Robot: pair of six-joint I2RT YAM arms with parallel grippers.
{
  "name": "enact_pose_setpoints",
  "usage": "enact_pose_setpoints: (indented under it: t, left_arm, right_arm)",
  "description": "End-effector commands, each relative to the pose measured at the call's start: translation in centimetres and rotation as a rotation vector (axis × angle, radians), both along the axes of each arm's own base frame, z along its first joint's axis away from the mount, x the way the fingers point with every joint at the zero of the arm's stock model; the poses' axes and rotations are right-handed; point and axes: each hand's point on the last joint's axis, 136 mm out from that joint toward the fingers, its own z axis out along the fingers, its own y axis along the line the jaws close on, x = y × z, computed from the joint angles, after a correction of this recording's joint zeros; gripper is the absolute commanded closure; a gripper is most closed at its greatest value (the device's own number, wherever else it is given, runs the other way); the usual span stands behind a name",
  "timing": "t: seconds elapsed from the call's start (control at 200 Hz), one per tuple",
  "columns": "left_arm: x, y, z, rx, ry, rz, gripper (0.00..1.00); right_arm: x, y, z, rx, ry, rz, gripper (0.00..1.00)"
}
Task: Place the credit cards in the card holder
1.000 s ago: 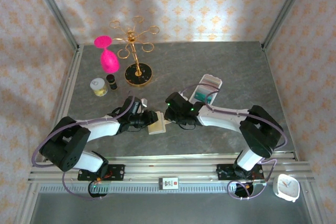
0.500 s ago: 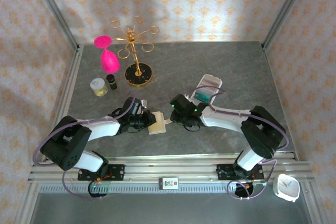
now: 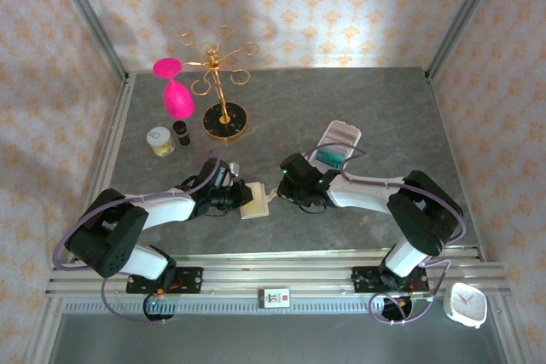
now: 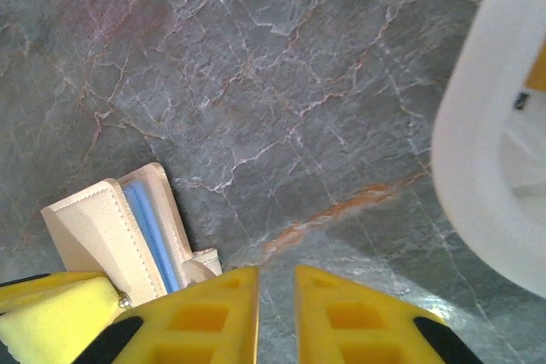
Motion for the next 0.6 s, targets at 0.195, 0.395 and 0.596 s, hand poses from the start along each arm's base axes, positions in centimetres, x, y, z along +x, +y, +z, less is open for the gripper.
enact_pose_setpoints:
  t: [0.195, 0.395, 0.596]
  left_arm:
    - [-0.4, 1.4, 0.2, 0.086, -0.001, -0.002, 0.94]
    - [0.4, 1.7, 2.5, 0.068, -0.053, 0.016, 0.93]
    - [-0.8, 2.7, 1.9, 0.084, -0.046, 0.029, 0.93]
  right_arm:
    - [0.9, 1.2, 2.1, 0.099, -0.059, -0.011, 0.82]
    - [0.8, 1.1, 2.7, 0.133, -0.070, -0.022, 0.81]
    - [0.7, 1.4, 2.6, 0.140, -0.069, -0.012, 0.76]
